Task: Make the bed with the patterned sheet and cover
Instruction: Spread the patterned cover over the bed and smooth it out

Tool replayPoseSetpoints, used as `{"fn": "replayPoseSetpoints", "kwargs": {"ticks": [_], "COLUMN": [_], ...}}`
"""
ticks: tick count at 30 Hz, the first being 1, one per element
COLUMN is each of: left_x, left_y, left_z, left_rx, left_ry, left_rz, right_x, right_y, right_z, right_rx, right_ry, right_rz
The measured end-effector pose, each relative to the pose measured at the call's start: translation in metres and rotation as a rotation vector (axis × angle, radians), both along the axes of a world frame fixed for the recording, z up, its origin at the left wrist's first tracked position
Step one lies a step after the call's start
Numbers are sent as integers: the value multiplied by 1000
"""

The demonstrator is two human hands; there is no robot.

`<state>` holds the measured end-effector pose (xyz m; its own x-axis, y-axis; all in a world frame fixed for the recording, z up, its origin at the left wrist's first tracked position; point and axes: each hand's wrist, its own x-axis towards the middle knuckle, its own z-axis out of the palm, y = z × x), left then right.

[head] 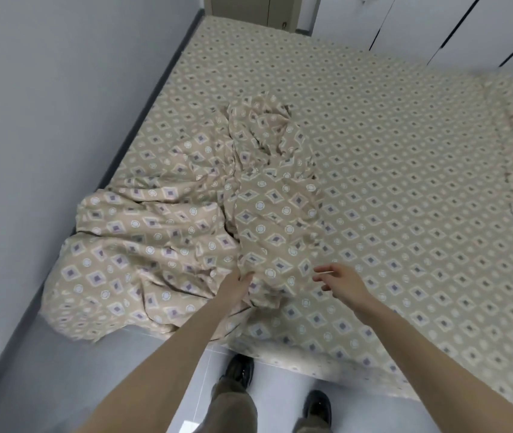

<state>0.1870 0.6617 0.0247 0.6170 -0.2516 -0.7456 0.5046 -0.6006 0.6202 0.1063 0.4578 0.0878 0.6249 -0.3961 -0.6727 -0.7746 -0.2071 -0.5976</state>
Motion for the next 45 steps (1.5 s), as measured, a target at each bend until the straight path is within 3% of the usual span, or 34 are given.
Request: {"fn": "replayPoseSetpoints", "kwargs": {"ticks": [7,13,18,24,29,39,45], "left_x": [-2,-37,-87,-120,-142,-176,-180], "left_y": [-2,-44,-105,-150,-167,-123,-101], "left_z": [48,115,190,293,338,356,371], "left_rx": [-101,-7,-212,-357,-470,-621,-650], "left_ry": [-217,-450,-625,-581,-639,-654,-623], "left_rz": [48,-30,85,136,69,174,127], "right_x": [21,10,-36,-86,-110,-131,-121], "right_y": [-20,-61,-112,-159,-164,-84,-41], "right_z": [18,62,108,157,193,168,175], "right_rx": [18,26,26,36,37,54,-111], "right_ry": [-111,-233,-348,-353,-352,-356,-415], "right_rz": [58,121,115,142,363,502,604]}}
